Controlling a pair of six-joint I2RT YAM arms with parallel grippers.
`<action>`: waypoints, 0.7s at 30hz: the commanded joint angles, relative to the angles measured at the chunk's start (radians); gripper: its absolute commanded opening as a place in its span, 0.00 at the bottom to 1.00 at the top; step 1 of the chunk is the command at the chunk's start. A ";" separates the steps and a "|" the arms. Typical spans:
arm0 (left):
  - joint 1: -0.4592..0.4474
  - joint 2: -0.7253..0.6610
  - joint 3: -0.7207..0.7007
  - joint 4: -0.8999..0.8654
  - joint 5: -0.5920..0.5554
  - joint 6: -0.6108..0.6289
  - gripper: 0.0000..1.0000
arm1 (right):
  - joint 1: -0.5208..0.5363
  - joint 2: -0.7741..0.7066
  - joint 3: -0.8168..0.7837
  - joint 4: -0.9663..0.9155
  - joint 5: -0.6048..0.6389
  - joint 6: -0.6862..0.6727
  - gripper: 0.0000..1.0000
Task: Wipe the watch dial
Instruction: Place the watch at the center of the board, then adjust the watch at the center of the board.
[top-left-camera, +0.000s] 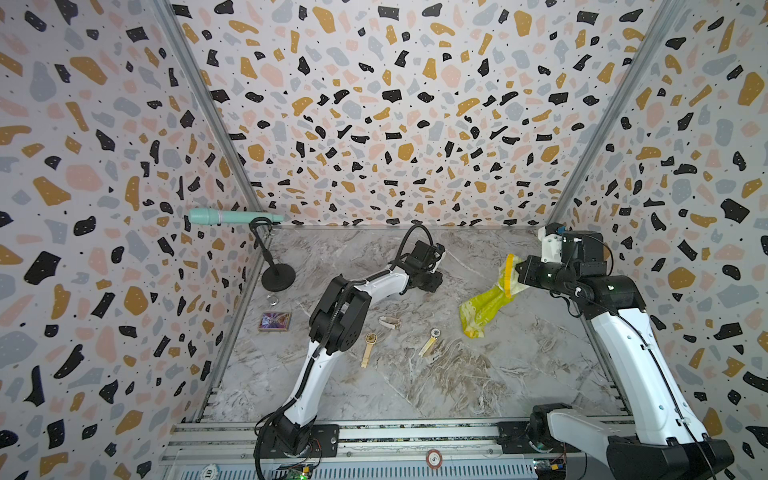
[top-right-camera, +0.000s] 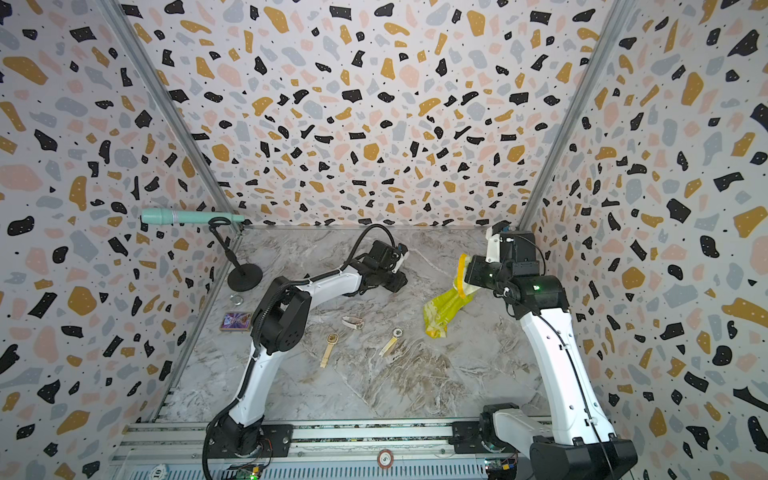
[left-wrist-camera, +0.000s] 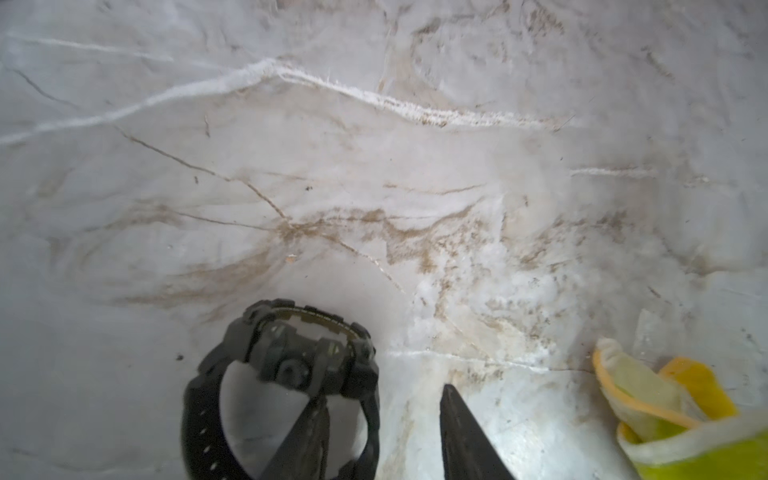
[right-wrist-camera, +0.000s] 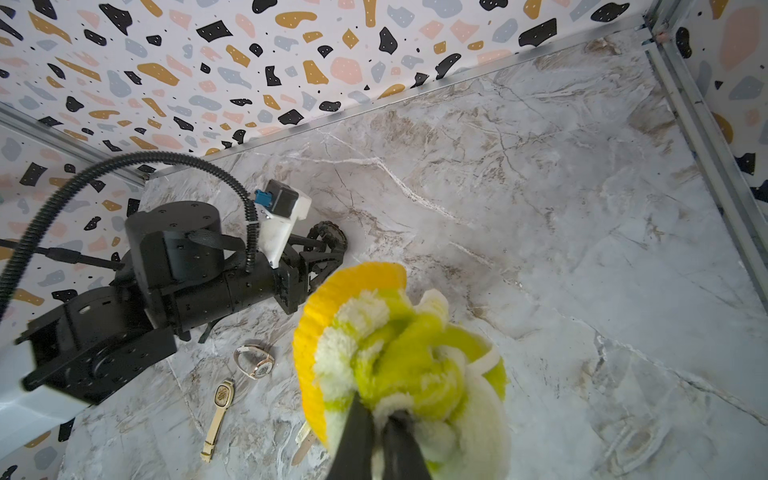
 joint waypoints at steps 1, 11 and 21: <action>0.011 -0.108 -0.038 0.084 0.018 -0.048 0.43 | -0.003 -0.019 0.038 0.004 0.013 -0.003 0.00; 0.043 -0.344 -0.226 0.267 -0.003 -0.143 0.44 | 0.003 -0.024 0.020 0.036 -0.016 0.011 0.00; 0.089 -0.611 -0.430 0.501 0.034 -0.257 0.47 | 0.021 -0.010 0.021 0.067 -0.020 0.015 0.00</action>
